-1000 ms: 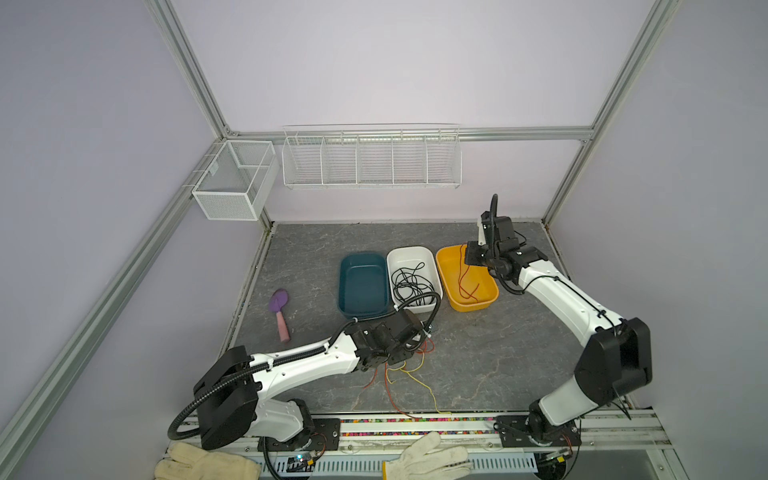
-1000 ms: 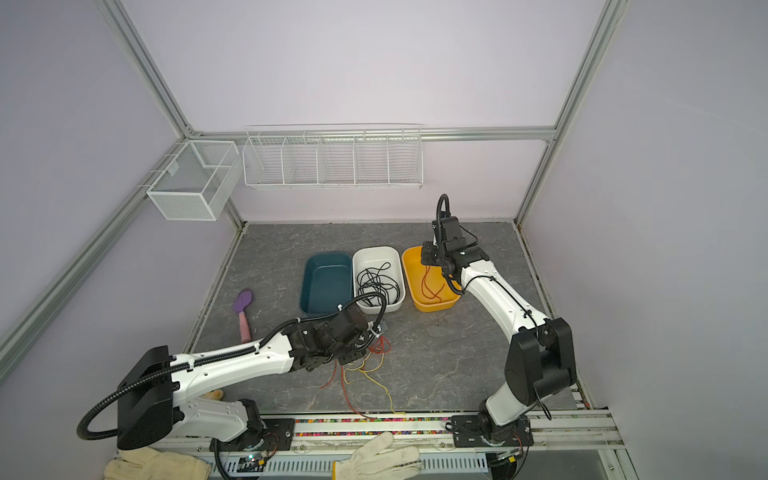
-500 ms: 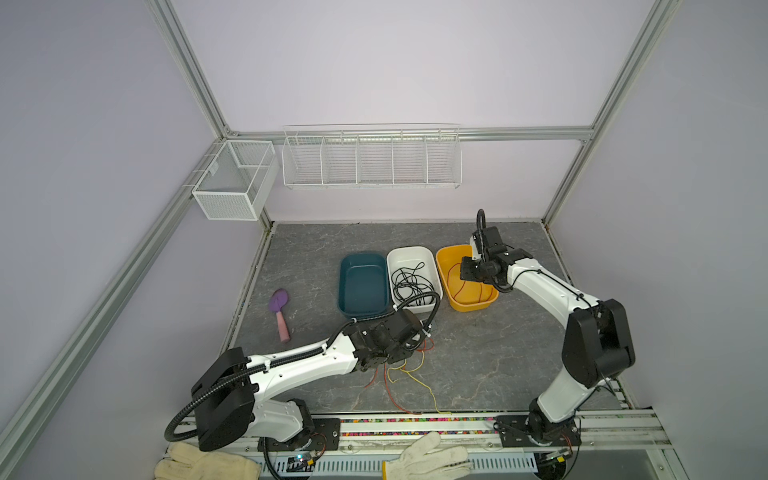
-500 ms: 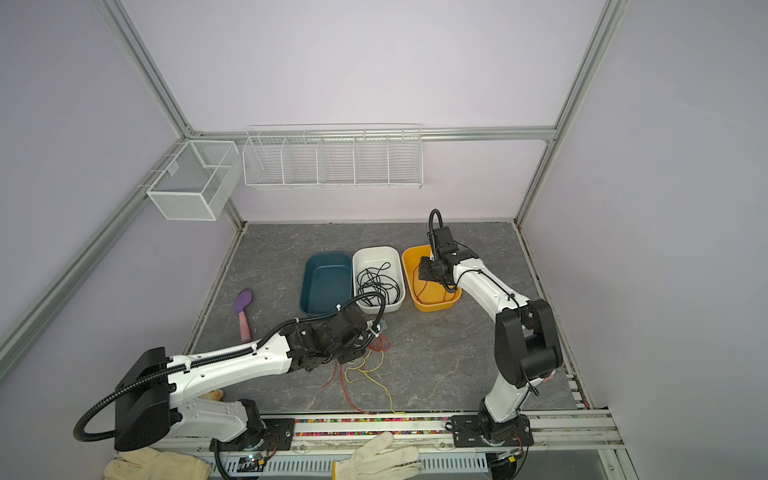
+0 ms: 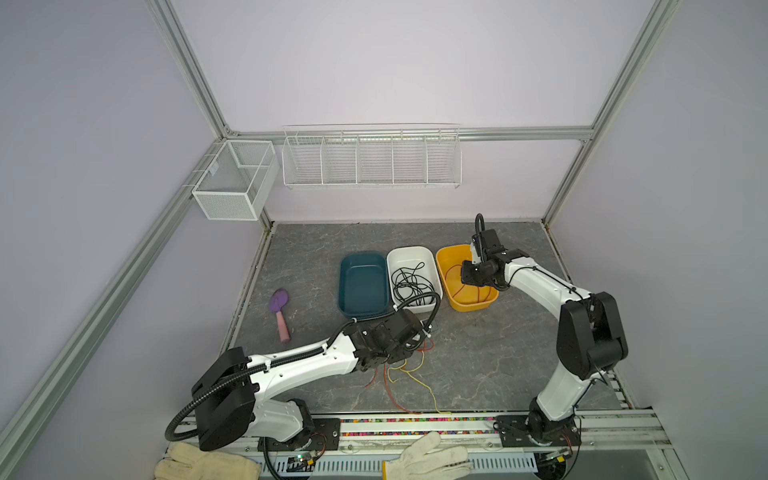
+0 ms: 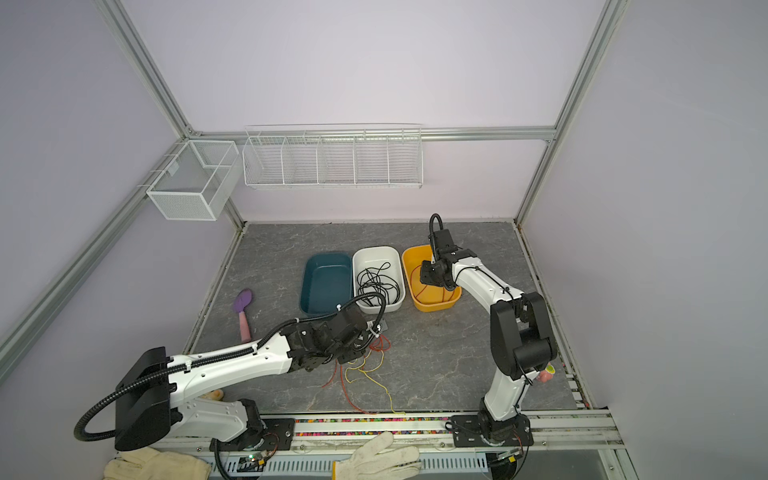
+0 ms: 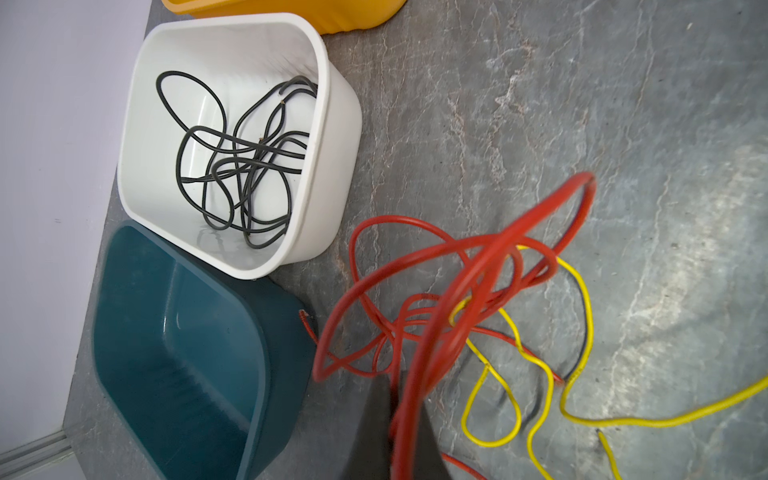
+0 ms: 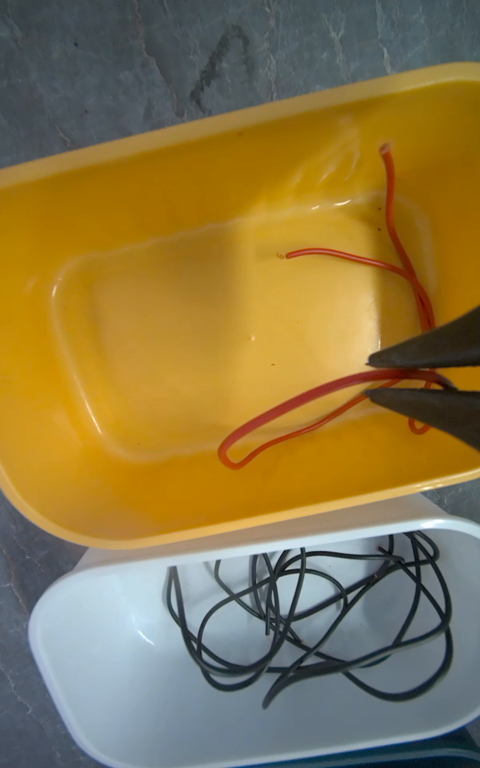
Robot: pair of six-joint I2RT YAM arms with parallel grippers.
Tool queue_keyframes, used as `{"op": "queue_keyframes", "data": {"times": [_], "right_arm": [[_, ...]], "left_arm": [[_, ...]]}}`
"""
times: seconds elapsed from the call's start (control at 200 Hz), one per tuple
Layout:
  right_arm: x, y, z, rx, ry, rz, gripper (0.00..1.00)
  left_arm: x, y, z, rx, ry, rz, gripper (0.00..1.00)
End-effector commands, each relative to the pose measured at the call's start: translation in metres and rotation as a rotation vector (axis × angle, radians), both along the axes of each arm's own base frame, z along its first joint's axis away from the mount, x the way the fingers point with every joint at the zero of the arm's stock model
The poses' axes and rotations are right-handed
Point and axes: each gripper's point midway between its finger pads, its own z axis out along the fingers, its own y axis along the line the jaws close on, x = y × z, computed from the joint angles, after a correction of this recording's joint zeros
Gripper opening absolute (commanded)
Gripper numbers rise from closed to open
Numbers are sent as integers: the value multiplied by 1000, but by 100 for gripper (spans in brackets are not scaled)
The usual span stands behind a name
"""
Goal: Untangle the cables
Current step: 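Lower the red wire into the yellow tub and open the right gripper, then move the right gripper back toward the red and yellow pile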
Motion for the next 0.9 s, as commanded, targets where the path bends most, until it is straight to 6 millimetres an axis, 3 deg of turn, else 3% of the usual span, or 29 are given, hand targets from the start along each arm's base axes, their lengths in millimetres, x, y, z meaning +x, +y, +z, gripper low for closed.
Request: {"op": "queue_keyframes", "data": {"times": [0.0, 0.36, 0.49, 0.67, 0.795, 0.82, 0.895], "right_arm": [[-12, -3, 8, 9, 15, 7, 21], [-21, -5, 35, 28, -38, 10, 33], [-32, 8, 49, 112, -58, 50, 37], [-74, 62, 79, 439, -130, 255, 50], [-113, 86, 90, 536, -207, 382, 58], [-124, 86, 79, 532, -193, 393, 58], [-145, 93, 76, 550, -209, 442, 59]], "left_arm": [[-3, 3, -10, 38, 7, -12, 0], [-4, 3, -14, 51, 19, -13, 0], [-4, 3, -14, 54, 22, -13, 0], [-5, 2, -14, 50, 39, 2, 0], [-5, 2, -17, 71, 58, 14, 0], [-5, 3, -16, 72, 58, 19, 0], [-5, 2, -14, 71, 63, 25, 0]]}}
